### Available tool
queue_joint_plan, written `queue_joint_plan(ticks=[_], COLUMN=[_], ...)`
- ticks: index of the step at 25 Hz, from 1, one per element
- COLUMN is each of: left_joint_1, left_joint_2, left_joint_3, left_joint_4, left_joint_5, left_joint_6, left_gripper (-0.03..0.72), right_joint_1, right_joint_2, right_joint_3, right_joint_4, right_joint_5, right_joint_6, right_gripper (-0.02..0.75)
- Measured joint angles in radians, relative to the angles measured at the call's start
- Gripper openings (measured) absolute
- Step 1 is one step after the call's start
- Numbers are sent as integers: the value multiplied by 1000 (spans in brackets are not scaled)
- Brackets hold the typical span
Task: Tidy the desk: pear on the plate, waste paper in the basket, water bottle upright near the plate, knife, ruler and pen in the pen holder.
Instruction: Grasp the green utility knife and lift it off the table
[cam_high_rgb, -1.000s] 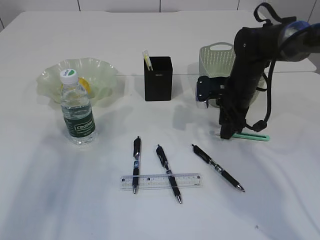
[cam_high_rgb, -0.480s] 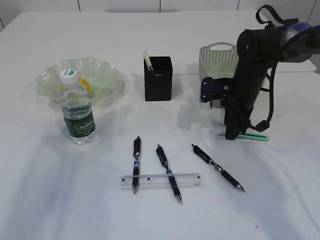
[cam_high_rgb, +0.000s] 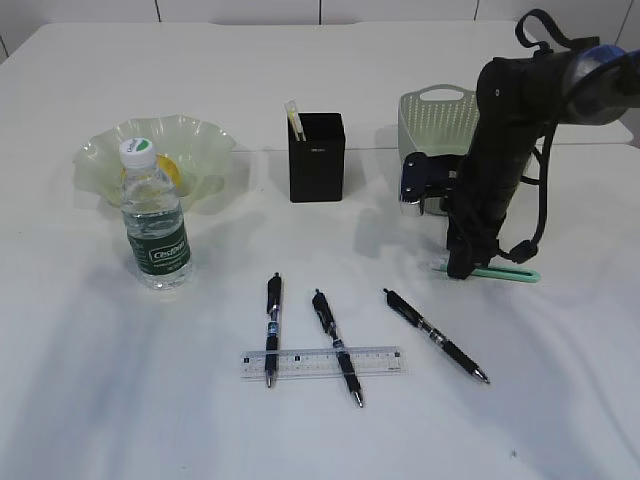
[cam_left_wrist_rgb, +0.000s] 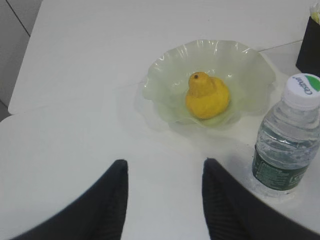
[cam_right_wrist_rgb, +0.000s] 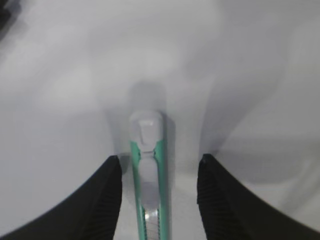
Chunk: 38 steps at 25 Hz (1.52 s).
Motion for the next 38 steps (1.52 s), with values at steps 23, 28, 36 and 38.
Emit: queue_joint_plan(ticks=[23,28,36,38], left_joint_1=[0,0,0,0], left_joint_2=[0,0,0,0], left_joint_3=[0,0,0,0], left_joint_4=[0,0,0,0], left_joint_5=[0,0,0,0], left_joint_6=[0,0,0,0], left_gripper=[341,341,341,341], right_joint_1=[0,0,0,0], right_joint_2=[0,17,17,17], right_joint_3=[0,0,-2,-2], right_joint_4=[49,57,57,44], right_joint_5=[-30,-21,4,12], right_joint_6=[0,0,0,0], right_gripper=[368,368,368,368])
